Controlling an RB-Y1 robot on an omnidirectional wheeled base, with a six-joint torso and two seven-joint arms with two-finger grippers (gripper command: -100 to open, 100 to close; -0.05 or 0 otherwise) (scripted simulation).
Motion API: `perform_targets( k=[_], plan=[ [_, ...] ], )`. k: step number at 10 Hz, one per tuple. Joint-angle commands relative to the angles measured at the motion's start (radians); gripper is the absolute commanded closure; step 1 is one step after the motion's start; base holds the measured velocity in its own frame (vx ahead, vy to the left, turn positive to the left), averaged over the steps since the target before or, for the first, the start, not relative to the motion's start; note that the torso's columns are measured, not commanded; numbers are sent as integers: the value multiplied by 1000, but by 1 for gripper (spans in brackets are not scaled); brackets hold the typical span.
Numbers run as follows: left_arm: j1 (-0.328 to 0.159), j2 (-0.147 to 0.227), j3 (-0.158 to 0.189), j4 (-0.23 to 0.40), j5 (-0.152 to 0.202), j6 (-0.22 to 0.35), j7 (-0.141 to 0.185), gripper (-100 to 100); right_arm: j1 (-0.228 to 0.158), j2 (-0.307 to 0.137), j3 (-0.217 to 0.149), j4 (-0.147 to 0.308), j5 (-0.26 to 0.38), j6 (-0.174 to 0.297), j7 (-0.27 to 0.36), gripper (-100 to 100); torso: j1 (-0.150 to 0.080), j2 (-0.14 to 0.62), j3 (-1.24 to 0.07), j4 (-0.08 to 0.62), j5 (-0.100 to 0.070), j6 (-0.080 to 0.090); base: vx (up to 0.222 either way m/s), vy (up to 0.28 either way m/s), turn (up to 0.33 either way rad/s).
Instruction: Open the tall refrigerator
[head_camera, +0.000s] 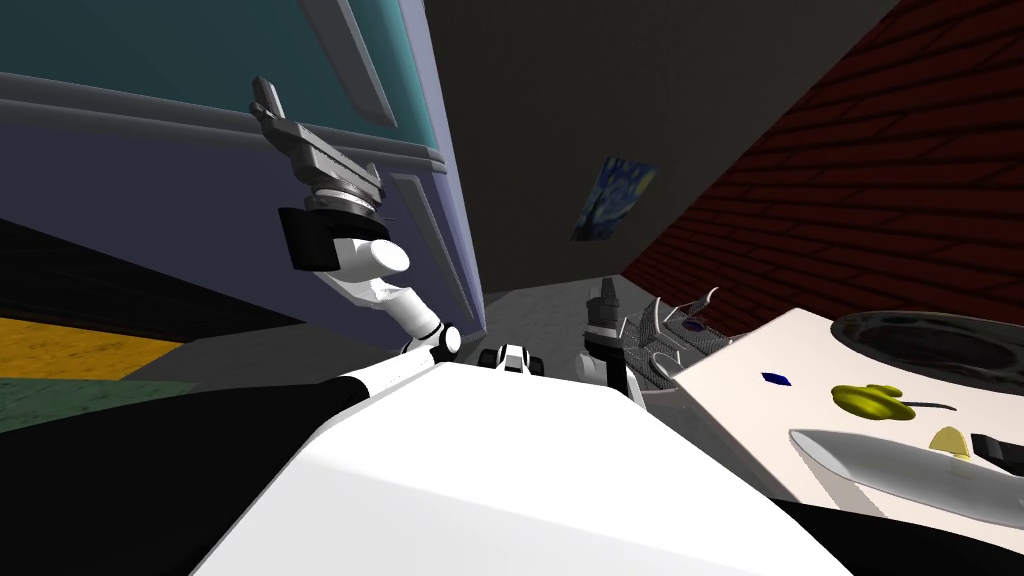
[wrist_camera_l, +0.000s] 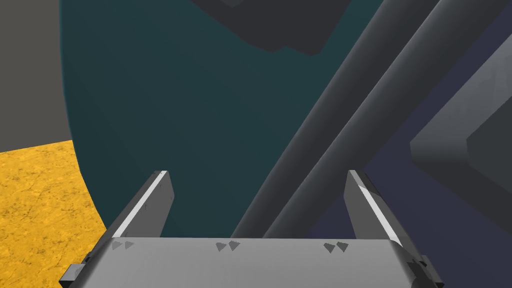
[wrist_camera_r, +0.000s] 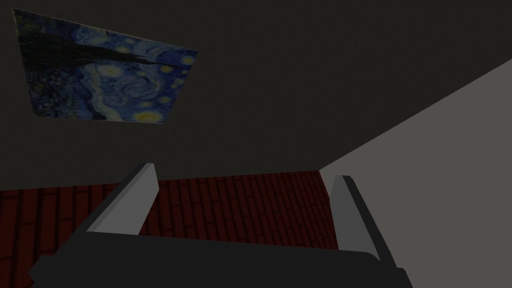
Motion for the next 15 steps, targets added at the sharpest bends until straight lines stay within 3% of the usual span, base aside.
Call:
perform_targets(
  k=[1, 15],
  plan=[
    [-43, -6, 6, -14, -6, 22, 15, -100, 0, 0, 0, 0, 0, 0, 0, 0, -1, 0, 0, 1, -1, 0, 8, -20, -21],
    [-145, -5, 54, -28, -45, 114, 51, -100, 0, 0, 0, 0, 0, 0, 0, 0, -11, 0, -2, 5, -10, 4, 1, -22, -9]
  ],
)
